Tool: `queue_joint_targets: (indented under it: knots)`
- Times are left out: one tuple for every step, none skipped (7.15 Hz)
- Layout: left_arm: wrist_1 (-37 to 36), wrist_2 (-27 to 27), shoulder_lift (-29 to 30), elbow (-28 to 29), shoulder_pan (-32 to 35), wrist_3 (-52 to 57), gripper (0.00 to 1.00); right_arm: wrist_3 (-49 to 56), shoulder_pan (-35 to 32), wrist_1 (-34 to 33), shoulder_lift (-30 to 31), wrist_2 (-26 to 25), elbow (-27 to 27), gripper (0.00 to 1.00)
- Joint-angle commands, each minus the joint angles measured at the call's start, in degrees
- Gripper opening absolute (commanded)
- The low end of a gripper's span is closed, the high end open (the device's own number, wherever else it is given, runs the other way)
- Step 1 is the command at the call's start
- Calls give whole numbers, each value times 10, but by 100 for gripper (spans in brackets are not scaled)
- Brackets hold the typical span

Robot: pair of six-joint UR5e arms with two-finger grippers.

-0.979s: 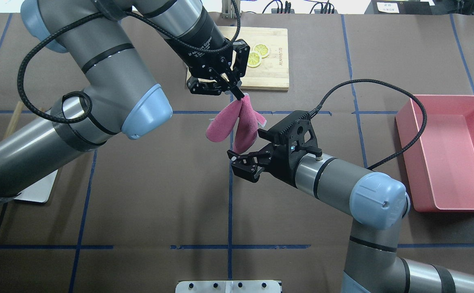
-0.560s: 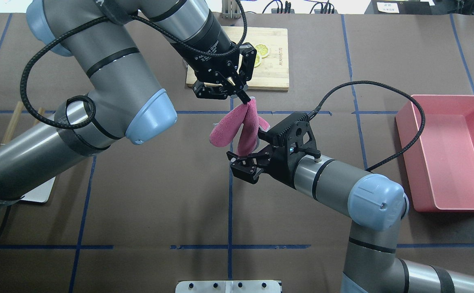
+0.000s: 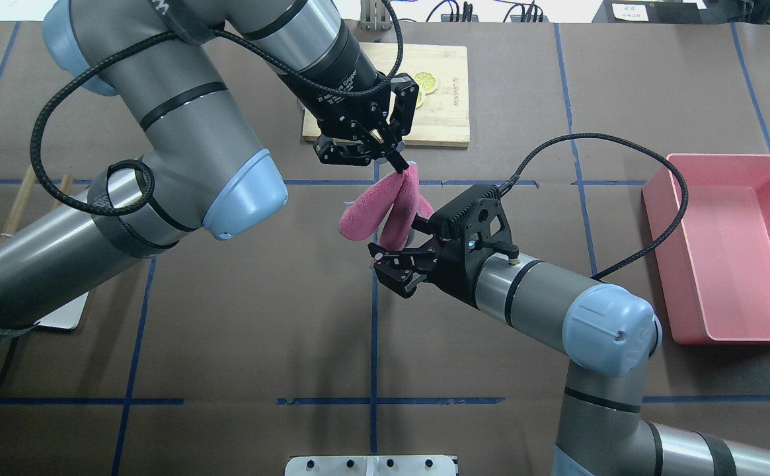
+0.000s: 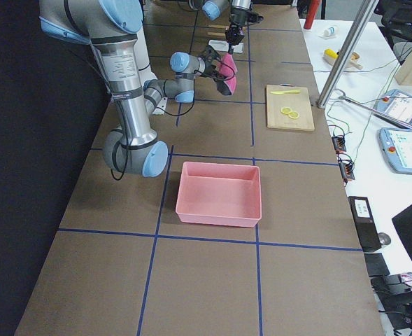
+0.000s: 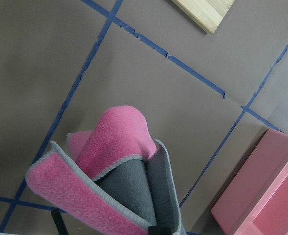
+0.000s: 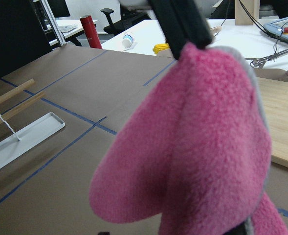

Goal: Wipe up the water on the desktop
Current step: 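Grasp the hanging cloth with the right gripper while the left gripper opens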

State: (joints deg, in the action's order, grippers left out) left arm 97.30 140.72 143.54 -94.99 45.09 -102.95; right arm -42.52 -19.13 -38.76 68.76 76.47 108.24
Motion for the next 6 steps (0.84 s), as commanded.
queue_joint_targets:
  knots:
    - [0,0,-1,0,0,0,0,-2,1,-1,-2,0,1,0]
    - [0,0,-2,0,0,1,0,-3,1,-2,-1,0,2,0]
    - [1,0,-2,0,0,2,0,-4,1,-2,-2,0,3,0]
    - [1,0,-2,0,0,2,0,-4,1,-2,-1,0,4,0]
    - [2,0,-3,0,0,5,0,-4,0,-1,-1,0,4,0]
    - [3,1,-4,-1,0,6,2,-4,0,0,-1,0,5,0]
